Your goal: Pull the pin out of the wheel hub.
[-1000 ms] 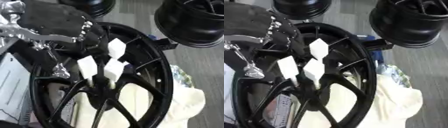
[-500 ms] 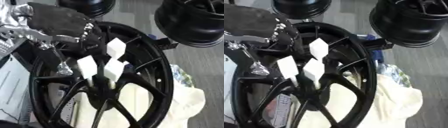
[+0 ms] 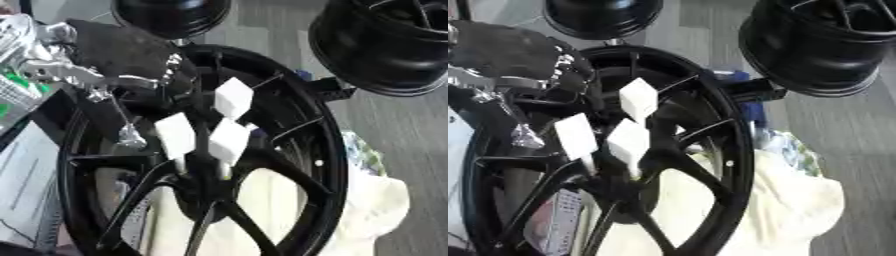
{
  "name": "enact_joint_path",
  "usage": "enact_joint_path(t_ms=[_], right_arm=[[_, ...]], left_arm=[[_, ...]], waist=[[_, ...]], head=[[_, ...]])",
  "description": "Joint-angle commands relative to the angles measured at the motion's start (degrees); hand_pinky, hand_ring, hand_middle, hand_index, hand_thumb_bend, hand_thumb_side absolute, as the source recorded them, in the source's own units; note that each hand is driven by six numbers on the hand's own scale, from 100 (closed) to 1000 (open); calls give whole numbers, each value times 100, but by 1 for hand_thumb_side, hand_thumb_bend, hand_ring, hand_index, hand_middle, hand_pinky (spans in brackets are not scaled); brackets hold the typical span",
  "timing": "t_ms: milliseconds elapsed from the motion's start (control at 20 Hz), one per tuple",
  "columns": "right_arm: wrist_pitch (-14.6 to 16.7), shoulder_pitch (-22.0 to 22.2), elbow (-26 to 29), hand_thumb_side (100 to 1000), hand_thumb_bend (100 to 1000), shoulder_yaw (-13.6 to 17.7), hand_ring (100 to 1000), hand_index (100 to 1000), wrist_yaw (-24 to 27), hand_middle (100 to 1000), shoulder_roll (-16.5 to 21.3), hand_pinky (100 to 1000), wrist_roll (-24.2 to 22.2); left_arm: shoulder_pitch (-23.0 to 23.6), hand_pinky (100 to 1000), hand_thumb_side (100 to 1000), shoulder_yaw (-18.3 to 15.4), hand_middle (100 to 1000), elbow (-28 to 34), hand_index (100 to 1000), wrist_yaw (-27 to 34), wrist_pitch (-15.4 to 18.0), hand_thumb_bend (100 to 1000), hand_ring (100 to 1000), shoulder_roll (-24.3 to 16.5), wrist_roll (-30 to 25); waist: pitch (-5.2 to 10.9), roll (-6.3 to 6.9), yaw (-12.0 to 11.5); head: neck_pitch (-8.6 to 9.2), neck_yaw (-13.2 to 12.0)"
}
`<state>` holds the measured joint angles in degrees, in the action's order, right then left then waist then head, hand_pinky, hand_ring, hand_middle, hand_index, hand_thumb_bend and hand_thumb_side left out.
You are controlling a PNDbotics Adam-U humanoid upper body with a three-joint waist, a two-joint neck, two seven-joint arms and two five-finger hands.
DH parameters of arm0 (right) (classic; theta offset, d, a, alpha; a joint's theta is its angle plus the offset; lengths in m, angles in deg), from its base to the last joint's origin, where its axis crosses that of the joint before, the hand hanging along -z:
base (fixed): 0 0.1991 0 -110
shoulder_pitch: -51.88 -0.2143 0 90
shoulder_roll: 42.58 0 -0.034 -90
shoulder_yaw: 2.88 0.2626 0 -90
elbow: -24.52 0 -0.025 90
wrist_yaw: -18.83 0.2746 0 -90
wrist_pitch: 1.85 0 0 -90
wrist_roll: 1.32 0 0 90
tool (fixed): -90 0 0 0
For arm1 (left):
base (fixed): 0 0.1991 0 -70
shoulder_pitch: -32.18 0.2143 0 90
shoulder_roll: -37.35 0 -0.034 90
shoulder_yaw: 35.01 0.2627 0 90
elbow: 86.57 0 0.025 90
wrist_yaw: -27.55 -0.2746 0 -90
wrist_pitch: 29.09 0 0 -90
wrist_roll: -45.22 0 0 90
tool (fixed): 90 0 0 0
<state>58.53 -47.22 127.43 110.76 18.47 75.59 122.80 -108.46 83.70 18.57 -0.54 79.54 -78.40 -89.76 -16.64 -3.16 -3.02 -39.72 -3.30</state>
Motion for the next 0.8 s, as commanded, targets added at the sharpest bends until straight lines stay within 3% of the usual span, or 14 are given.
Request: enact_joint_path(t_ms=[50,450,700,800], right_arm=[[-1768,-59,6,377,100,86,610,904,14,783,145,836,1785],[-1785,-53,2,378,100,100,610,904,-7,783,132,836,1785],[-1779,-58,1,378,100,95,610,905,-8,783,126,836,1785],[-1778,-56,-1,376,100,96,610,904,-9,783,127,836,1785]], left_arm=[[-44,828,232,-29,719,-26,803,105,628,418,806,-37,-613],[-20,836,221,25,710,-87,790,419,746,372,799,-24,-698],[-30,819,223,38,627,-119,722,384,714,332,757,-4,-699],[-20,804,218,49,551,-151,656,366,707,289,706,12,-699]], waist=[[85,-1,15],[89,-3,11],[93,-4,7],[92,-11,10]], head=[[55,-9],[54,-18],[68,-22],[69,-20]])
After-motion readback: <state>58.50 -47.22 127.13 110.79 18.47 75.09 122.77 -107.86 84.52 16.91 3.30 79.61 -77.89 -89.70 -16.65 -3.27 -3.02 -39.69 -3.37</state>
